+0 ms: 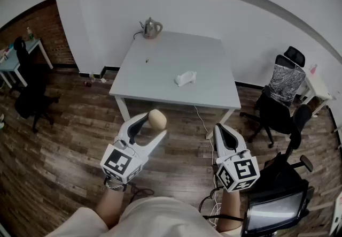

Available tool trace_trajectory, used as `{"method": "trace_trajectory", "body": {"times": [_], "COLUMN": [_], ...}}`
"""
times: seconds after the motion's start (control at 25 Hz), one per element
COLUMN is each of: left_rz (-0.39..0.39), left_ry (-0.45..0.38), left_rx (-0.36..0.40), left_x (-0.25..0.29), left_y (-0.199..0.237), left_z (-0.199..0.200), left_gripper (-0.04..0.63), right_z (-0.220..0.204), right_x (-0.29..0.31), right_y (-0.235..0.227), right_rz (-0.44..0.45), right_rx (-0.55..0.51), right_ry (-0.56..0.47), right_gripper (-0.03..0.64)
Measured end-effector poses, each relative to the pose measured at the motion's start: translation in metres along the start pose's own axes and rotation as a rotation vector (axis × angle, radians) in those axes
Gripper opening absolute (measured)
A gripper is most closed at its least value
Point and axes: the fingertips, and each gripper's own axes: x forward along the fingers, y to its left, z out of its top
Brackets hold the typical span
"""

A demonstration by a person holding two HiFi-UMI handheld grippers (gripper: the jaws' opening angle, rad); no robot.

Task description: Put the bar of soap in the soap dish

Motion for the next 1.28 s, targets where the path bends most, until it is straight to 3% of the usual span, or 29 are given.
{"method": "trace_trajectory", "body": {"times": [0.56,1.28], "left_rz": [0.019,0.042], "left_ry": [-0.033,0.025], "left_rx": [-0.032,-0.056], "left_x": [-0.004,0.004], "left_y": [-0.012,-0.045], "left_z": [0.006,-0.005], "left_gripper": [0.272,0.272], "right_z": [0.005,-0.010], "right_x": [-0.011,-0.036], "right_y": [0.000,-0.021], "right_rz": [0.002,0.017], "right_rx": [0.005,0.008], "right_ry": [-0.025,0.011], "right_gripper": [0.002,0.002]}}
